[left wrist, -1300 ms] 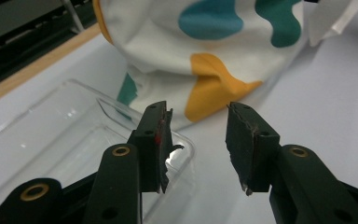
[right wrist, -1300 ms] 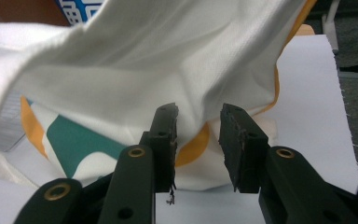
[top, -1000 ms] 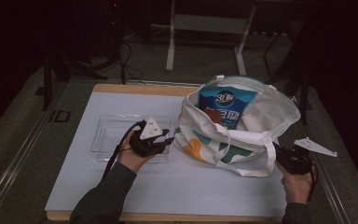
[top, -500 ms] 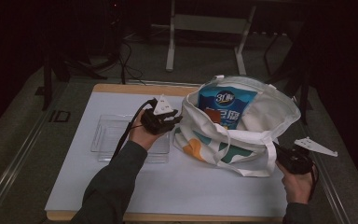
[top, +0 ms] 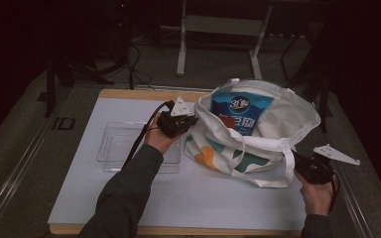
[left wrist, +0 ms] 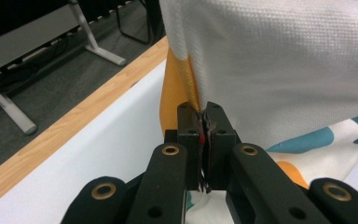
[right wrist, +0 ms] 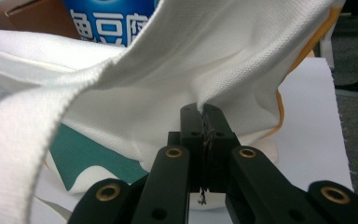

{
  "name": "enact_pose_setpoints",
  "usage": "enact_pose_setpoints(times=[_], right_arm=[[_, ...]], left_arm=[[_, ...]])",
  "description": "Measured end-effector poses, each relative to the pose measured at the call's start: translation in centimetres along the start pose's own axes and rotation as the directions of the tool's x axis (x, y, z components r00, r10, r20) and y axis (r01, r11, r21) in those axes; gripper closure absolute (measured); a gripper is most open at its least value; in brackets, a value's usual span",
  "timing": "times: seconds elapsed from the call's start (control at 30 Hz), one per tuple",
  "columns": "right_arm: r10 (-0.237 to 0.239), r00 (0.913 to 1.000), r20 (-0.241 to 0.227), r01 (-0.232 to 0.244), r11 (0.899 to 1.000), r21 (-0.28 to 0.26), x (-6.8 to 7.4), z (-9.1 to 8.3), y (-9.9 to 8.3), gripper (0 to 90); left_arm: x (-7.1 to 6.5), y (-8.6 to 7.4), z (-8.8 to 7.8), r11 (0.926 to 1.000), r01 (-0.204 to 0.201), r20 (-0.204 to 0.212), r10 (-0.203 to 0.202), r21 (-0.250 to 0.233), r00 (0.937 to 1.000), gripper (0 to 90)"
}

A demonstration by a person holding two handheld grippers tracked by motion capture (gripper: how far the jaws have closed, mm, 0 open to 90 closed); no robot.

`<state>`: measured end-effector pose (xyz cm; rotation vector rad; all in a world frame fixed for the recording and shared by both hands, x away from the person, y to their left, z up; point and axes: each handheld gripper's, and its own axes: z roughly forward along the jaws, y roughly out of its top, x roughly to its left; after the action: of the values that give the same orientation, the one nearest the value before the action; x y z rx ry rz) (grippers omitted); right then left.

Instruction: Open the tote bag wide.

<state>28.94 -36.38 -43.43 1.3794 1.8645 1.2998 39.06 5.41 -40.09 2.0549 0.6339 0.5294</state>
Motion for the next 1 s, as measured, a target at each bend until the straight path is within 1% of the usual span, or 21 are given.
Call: enact_pose_setpoints(times=[0.07, 0.1, 0.17, 0.23, 0.4, 0.53, 0.57, 0.63, 0.7, 0.77, 0.8, 0.83, 0.9, 0.93, 1.0], right_arm=[[0.000, 1.0000, -0.002, 0.000, 1.000, -0.003, 0.0, 0.0, 0.1, 88.8], [-0.008, 1.0000, -0.005, 0.008, 1.000, -0.004, 0.2, 0.0, 0.4, 88.8], [-0.015, 0.9999, -0.006, 0.015, 1.000, 0.000, 0.4, 0.1, 0.6, 88.8], [-0.027, 0.9996, -0.002, 0.027, 1.000, 0.007, 0.6, 0.3, 0.7, 88.8], [-0.039, 0.9992, -0.001, 0.039, 0.999, 0.029, 0.8, 0.8, 0.4, 88.8], [-0.030, 0.9995, -0.008, 0.030, 0.998, 0.046, 0.7, 1.1, -0.3, 88.7], [-0.031, 0.9995, -0.010, 0.032, 0.998, 0.060, 0.8, 1.3, -0.7, 88.7], [-0.033, 0.9994, -0.010, 0.033, 0.997, 0.071, 0.8, 1.6, -1.1, 88.7], [-0.023, 0.9996, -0.013, 0.024, 0.996, 0.082, 0.9, 1.9, -1.5, 88.6], [-0.025, 0.9996, -0.015, 0.026, 0.995, 0.092, 0.9, 2.1, -1.9, 88.6], [-0.025, 0.9996, -0.014, 0.026, 0.995, 0.096, 0.9, 2.3, -2.1, 88.7], [-0.022, 0.9996, -0.015, 0.024, 0.994, 0.104, 1.0, 2.5, -2.3, 88.6], [-0.021, 0.9996, -0.017, 0.023, 0.994, 0.110, 1.1, 2.7, -2.5, 88.6], [-0.021, 0.9996, -0.017, 0.023, 0.994, 0.110, 1.1, 2.7, -2.5, 88.7], [-0.019, 0.9994, -0.029, 0.023, 0.990, 0.138, 1.3, 3.5, -3.5, 88.7]], left_arm=[[0.1, 0.0, 0.0, 1.0000, 0.002, -0.005, -0.002, 0.005, 1.0000, 87.6], [0.2, -0.1, 0.2, 0.9999, 0.005, -0.009, -0.005, 0.012, 0.9999, 87.5], [0.5, -0.3, 0.4, 0.9994, 0.027, -0.006, -0.027, 0.021, 0.9996, 87.4], [0.7, -0.6, 0.8, 0.9987, 0.039, -0.003, -0.039, 0.032, 0.9992, 87.3], [0.7, -1.4, 1.6, 0.9969, 0.034, 0.002, -0.035, 0.071, 0.9994, 87.1], [0.6, -1.9, 2.1, 0.9949, 0.044, 0.019, -0.046, 0.090, 0.9988, 86.9], [0.7, -2.0, 2.3, 0.9941, 0.044, 0.022, -0.046, 0.099, 0.9987, 86.8], [0.6, -2.2, 2.8, 0.9915, 0.047, 0.027, -0.050, 0.121, 0.9984, 86.8], [0.5, -2.3, 3.0, 0.9908, 0.045, 0.028, -0.048, 0.128, 0.9984, 86.8], [0.4, -2.5, 3.5, 0.9879, 0.045, 0.030, -0.050, 0.148, 0.9983, 86.7], [0.4, -2.5, 3.5, 0.9879, 0.045, 0.030, -0.050, 0.148, 0.9983, 86.8], [0.3, -2.6, 3.8, 0.9857, 0.046, 0.035, -0.052, 0.162, 0.9980, 86.8], [0.3, -2.6, 3.8, 0.9857, 0.046, 0.035, -0.052, 0.162, 0.9980, 86.8], [0.2, -2.8, 4.3, 0.9815, 0.048, 0.045, -0.057, 0.185, 0.9973, 86.8], [0.0, -3.0, 5.1, 0.9746, 0.034, 0.056, -0.048, 0.221, 0.9973, 86.9]])
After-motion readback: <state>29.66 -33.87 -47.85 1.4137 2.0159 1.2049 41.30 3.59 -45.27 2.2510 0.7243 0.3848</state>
